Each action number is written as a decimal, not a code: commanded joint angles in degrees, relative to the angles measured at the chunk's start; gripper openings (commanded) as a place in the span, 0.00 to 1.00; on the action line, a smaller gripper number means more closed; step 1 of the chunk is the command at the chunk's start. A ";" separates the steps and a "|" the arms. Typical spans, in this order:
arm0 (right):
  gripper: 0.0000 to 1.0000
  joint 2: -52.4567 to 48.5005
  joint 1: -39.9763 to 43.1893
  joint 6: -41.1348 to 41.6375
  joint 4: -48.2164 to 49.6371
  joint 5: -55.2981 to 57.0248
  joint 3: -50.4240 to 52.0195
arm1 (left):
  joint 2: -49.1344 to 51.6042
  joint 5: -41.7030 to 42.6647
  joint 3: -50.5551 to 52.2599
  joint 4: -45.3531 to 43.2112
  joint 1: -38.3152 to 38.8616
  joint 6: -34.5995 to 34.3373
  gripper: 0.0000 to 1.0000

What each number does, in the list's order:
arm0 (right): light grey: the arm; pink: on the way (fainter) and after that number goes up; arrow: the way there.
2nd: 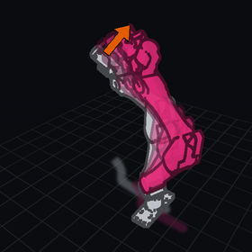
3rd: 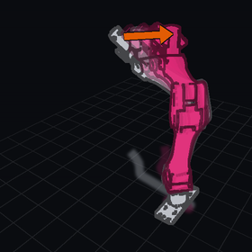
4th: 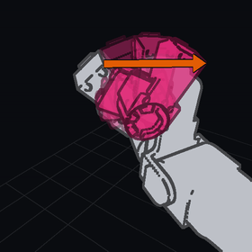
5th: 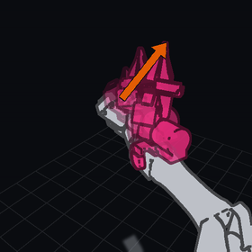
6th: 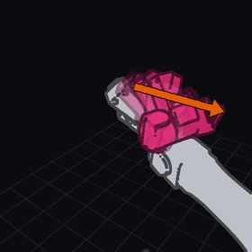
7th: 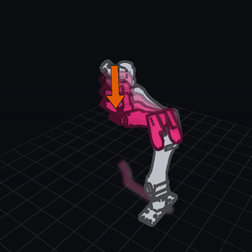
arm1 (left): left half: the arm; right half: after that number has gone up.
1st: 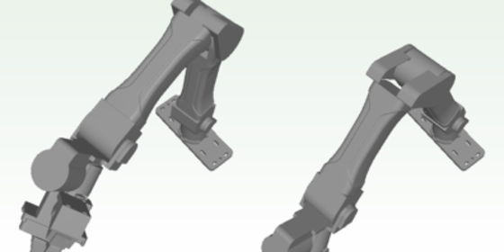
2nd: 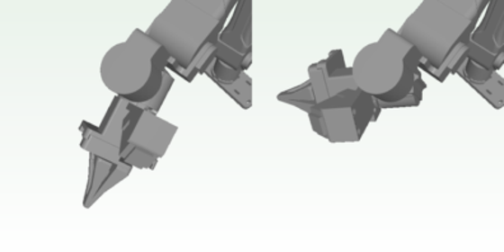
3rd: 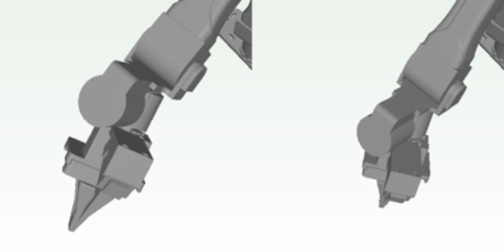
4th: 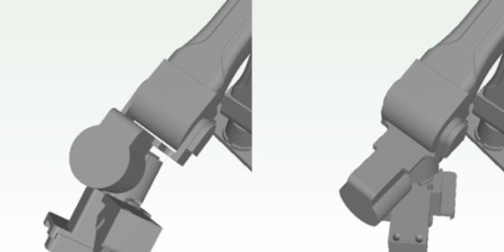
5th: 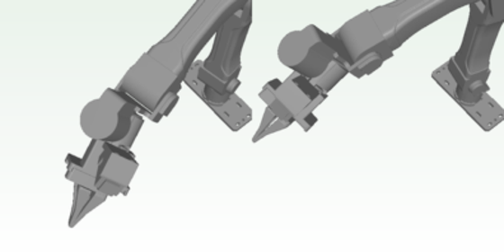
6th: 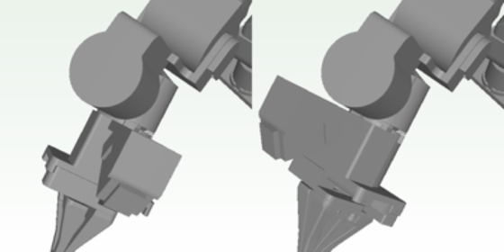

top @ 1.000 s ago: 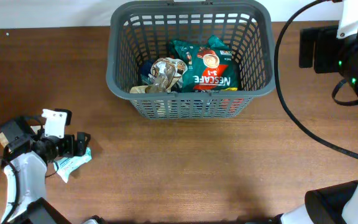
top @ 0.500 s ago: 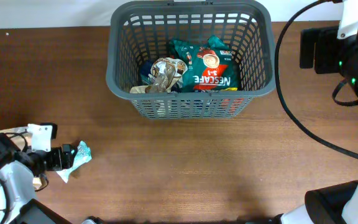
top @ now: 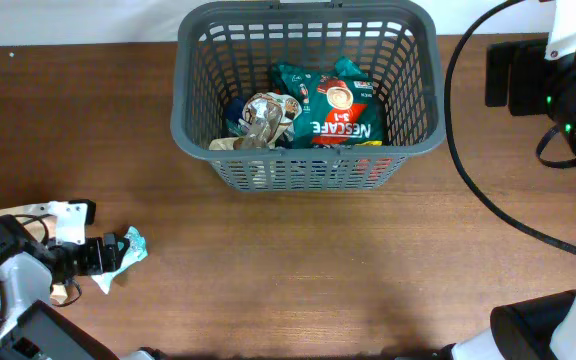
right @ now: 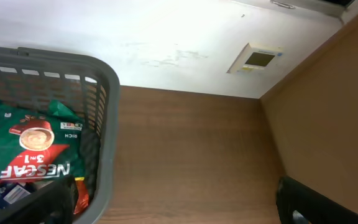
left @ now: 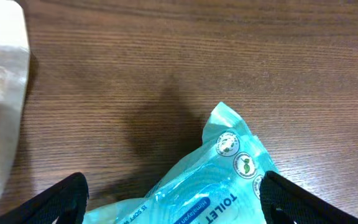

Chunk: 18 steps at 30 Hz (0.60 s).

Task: Pack container
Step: 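Close the left gripper on the mint-green pouch and lift it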

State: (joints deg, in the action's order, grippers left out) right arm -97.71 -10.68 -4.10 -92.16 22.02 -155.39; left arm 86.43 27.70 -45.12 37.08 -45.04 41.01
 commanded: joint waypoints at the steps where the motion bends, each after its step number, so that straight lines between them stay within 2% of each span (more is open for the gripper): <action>1: 0.99 -0.15 0.26 -0.15 0.22 1.38 0.24 | 0.92 1.90 -0.63 0.31 -0.24 1.29 0.84; 18: 0.99 -0.15 0.26 -0.22 0.20 1.40 0.24 | 1.57 2.45 -0.61 6.19 -0.26 1.29 0.84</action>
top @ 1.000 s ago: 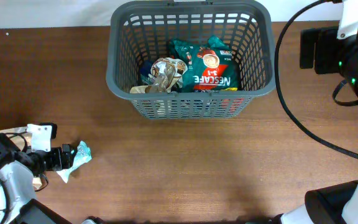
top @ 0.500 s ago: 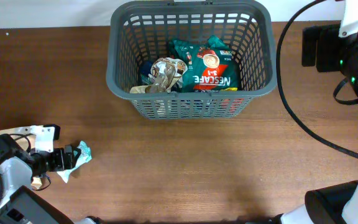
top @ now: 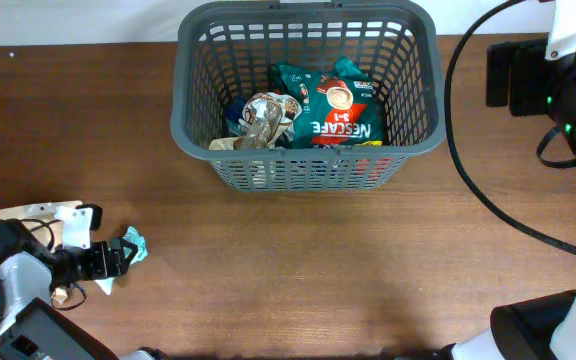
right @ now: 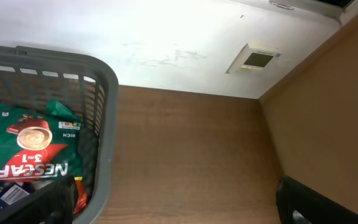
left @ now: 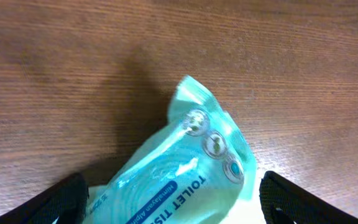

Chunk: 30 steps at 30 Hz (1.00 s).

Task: Pack container
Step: 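Close the left gripper on the mint-green pouch and lift it, then carry the mint-green pouch into the basket and release it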

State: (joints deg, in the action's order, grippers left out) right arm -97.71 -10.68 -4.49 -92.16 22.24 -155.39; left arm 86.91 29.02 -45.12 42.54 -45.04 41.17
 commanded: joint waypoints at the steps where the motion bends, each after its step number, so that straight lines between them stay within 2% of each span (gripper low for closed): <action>1: 0.99 -0.15 0.26 -0.02 0.20 1.16 0.24 | 1.27 0.98 -0.61 1.05 -0.26 1.16 0.84; 12: 0.99 -0.15 1.95 -0.85 0.24 0.90 0.24 | 4.35 -5.53 -0.61 -0.57 -0.26 1.18 0.81; 14: 0.99 -0.15 2.62 -0.83 0.22 0.63 0.24 | 5.38 -6.01 -0.61 -1.16 -0.26 1.18 0.73; 17: 0.99 -0.15 2.95 -0.83 0.24 0.66 0.24 | 7.06 -7.72 -0.61 -1.88 -0.26 1.20 0.52; 20: 0.99 -0.15 2.93 -0.83 0.24 0.66 0.24 | 8.31 -8.52 -0.61 -2.78 -0.26 1.20 0.41; 22: 0.99 -0.15 2.93 -0.83 0.24 0.66 0.24 | 8.63 -8.55 -0.61 -3.52 -0.26 1.22 0.27; 24: 0.99 -0.15 2.93 -0.83 0.26 0.66 0.24 | 8.66 -8.52 -0.63 -4.59 -0.24 2.29 0.05; 25: 0.99 -0.15 2.93 -0.83 0.28 0.66 0.24 | 8.63 -8.48 -0.66 -5.14 -0.24 2.27 0.01; 30: 0.99 -0.15 2.93 -0.83 1.07 0.66 0.24 | 7.65 -3.45 -4.48 -5.97 0.59 2.21 0.02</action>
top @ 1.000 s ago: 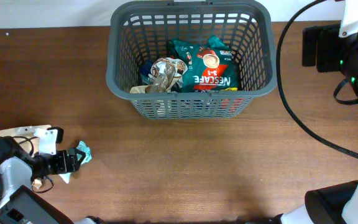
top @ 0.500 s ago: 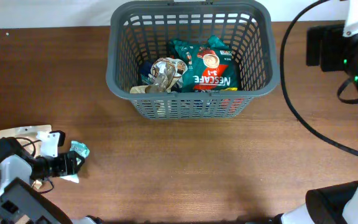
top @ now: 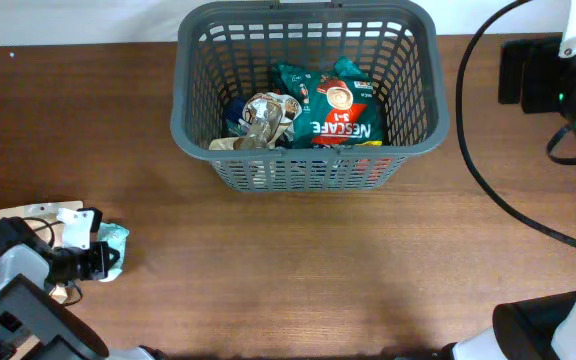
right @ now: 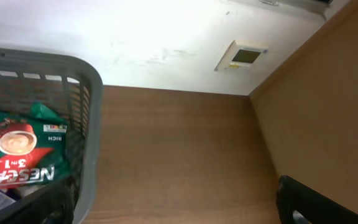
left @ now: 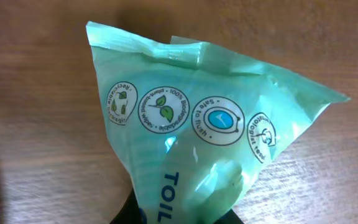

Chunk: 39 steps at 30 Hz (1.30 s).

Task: Pack container
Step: 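Carry the mint-green pouch into the basket and release it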

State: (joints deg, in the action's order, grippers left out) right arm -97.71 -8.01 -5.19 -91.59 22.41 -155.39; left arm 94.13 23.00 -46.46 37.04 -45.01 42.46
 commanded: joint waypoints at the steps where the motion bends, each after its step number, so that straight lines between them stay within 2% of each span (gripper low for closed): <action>1: 0.99 -0.15 0.26 -0.13 0.63 0.48 0.24 | -0.09 4.13 -5.25 -0.42 0.90 0.92 0.02; 4: 0.99 -0.15 0.26 -0.13 1.14 0.07 0.24 | -1.64 10.82 -15.19 -2.23 2.23 0.42 0.01; 6: 0.99 -0.15 0.26 -0.11 1.33 0.04 0.24 | -2.03 17.00 -22.43 -5.88 3.23 -2.97 0.02; 9: 0.99 -0.15 0.26 -0.11 1.16 -0.74 0.24 | -2.01 24.24 -33.40 -16.92 6.01 -11.63 0.02; 11: 0.99 -0.15 0.26 -0.11 0.94 -1.77 0.24 | -2.01 24.61 -38.14 -26.56 9.33 -18.38 0.01; 16: 0.99 -0.15 0.26 -0.11 0.94 -2.95 0.24 | -1.99 24.61 -42.45 -50.64 24.02 -29.27 0.01; 20: 0.99 -0.15 0.26 -0.11 0.92 -3.96 0.24 | -1.97 24.30 -42.73 -58.62 38.75 -29.97 0.01; 23: 0.99 -0.15 0.24 -0.09 0.70 -4.48 0.24 | -1.16 23.67 -42.73 -57.29 48.87 -26.56 0.01; 27: 0.99 -0.15 0.20 -0.09 0.07 -4.55 0.24 | 1.68 20.61 -42.73 -47.95 57.44 -21.70 0.02; 31: 0.99 -0.15 0.22 -0.11 0.00 -6.16 0.24 | 5.25 19.32 -42.73 -37.09 60.13 -16.81 0.02; 33: 0.99 -0.15 0.22 -0.11 0.02 -6.62 0.24 | 6.73 15.06 -42.73 -32.94 60.41 -15.85 0.01; 35: 0.99 -0.15 0.22 -0.09 0.02 -7.06 0.24 | 7.69 11.13 -42.73 -29.44 60.41 -15.15 0.09; 39: 0.99 -0.15 0.22 -0.09 0.02 -7.48 0.24 | 9.16 4.09 -42.73 -20.52 60.41 -6.38 0.02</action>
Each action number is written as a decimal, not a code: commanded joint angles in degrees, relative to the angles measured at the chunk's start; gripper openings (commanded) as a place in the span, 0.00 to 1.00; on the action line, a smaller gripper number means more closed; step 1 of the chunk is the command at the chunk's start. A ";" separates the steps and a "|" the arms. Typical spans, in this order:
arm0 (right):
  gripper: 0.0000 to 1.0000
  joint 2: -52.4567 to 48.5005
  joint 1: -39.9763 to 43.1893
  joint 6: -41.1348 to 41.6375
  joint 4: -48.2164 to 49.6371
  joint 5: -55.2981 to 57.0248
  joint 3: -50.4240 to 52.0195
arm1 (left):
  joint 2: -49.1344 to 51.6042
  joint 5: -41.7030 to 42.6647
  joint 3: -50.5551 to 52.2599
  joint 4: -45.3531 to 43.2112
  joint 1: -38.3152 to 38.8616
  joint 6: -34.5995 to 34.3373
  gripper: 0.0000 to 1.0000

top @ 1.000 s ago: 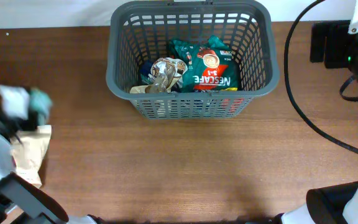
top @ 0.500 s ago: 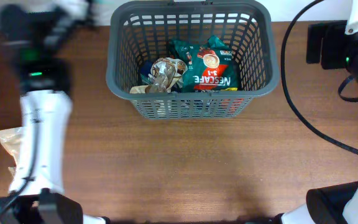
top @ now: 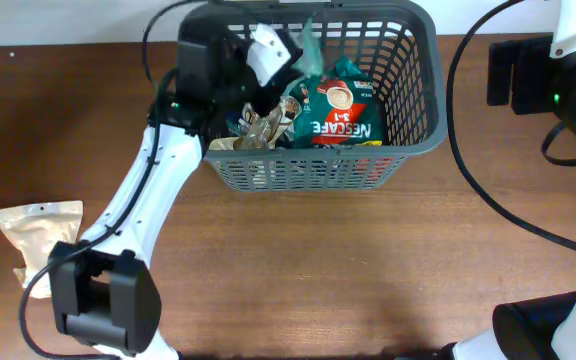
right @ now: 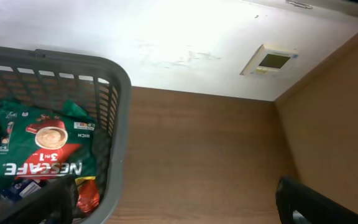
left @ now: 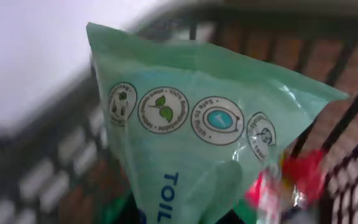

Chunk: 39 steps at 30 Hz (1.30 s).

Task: Pack container
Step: 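Carry the mint-green pouch into the basket and release it, then lower the left gripper onto the beige translucent bag and grasp it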

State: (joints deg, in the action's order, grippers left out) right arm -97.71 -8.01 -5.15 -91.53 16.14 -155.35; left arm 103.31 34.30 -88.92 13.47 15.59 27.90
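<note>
A teal toilet tissue pack [left: 191, 124] is pinched in my left gripper [left: 179, 218], which is shut on its lower end. In the overhead view the tissue pack [top: 306, 42] hangs over the back middle of the grey basket [top: 308, 172], with the left gripper [top: 276, 52] just left of it. Inside the basket lie a green Nescafe bag [top: 340, 112] and a brown-and-silver packet [top: 260, 118]. My right gripper [right: 166, 214] is open and holds nothing, off to the right of the basket [right: 114, 124].
A beige pouch [top: 38, 228] lies on the wooden table at the near left. The right arm's base and cables [top: 528, 70] stand at the right edge. A white wall runs behind the basket.
The left gripper, then low at the table's near left beside the beige pouch, is now up over the basket with the tissue pack still in it. The right gripper has barely shifted.
First the left gripper stood open around the tissue pack lying on the table by the beige pouch, and was still open a moment later. Then it was shut on the pack. Now it holds the pack over the basket.
</note>
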 commanded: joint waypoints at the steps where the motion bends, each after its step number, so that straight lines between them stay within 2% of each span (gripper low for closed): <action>1: 0.99 -0.15 0.22 -0.13 -0.04 -1.20 0.20 | 0.31 -8.96 -0.26 5.09 -0.20 9.75 0.05; 2: 0.99 -0.15 0.22 -0.13 -0.04 -1.20 0.20 | 0.46 -10.51 -0.26 6.62 -0.20 10.60 0.13; 3: 0.99 -0.15 0.22 -0.13 -0.04 -1.20 0.20 | 0.52 -12.33 -0.26 8.11 -0.20 11.04 0.26; 6: 0.99 -0.15 0.22 -0.13 -0.04 -1.20 0.20 | 0.50 -15.39 -0.26 9.70 -0.20 10.99 0.72; 7: 0.99 -0.15 0.22 -0.13 -0.04 -1.20 0.20 | 0.48 -15.56 -0.28 9.62 -0.20 10.99 0.93; 8: 0.99 -0.15 0.22 -0.13 -0.04 -1.20 0.20 | 0.46 -15.52 -0.28 9.42 -0.20 10.99 0.99; 10: 0.99 -0.15 0.22 -0.13 -0.07 -1.20 0.20 | 0.44 -15.52 -0.33 8.79 -0.20 10.99 0.99; 11: 0.99 -0.15 0.22 -0.13 -0.04 -1.18 0.20 | 0.26 -15.52 -0.57 8.35 -0.20 10.99 0.94; 12: 0.99 -0.15 0.22 -0.13 -0.02 -1.20 0.20 | -0.07 -15.52 -1.16 7.50 -0.22 10.97 0.84; 13: 0.99 -0.15 0.22 -0.13 -0.04 -1.18 0.20 | -0.63 -15.52 -2.14 6.34 -0.28 10.95 0.79; 18: 0.99 -0.15 0.22 -0.13 -0.04 -1.18 0.20 | -5.16 -19.30 -11.37 1.07 -2.36 8.98 0.78; 20: 0.99 -0.15 0.22 -0.13 -0.04 -1.18 0.20 | -6.86 -25.64 -15.74 1.60 -4.28 8.98 0.78; 24: 0.99 -0.15 0.22 -0.13 -0.04 -1.20 0.20 | -9.07 -45.68 -19.10 4.13 -10.05 8.98 0.78; 26: 0.99 -0.15 0.22 -0.13 0.00 -1.22 0.20 | -9.40 -50.53 -19.08 8.09 -13.68 9.01 0.81; 35: 0.99 -0.15 0.22 -0.22 0.04 -2.67 0.20 | -6.62 -43.17 -18.80 32.92 -32.65 12.70 0.87; 36: 0.99 -0.15 0.22 -0.22 0.07 -2.67 0.20 | -6.43 -40.46 -18.10 34.16 -35.12 12.33 0.92; 39: 0.99 -0.15 0.22 -0.24 0.33 -2.64 0.20 | -6.36 -35.28 -14.27 34.18 -41.16 11.17 0.96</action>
State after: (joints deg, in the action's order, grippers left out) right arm -97.71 -8.01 -5.19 -91.59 14.00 -155.35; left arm 97.17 -6.59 -105.67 47.40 -20.82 39.48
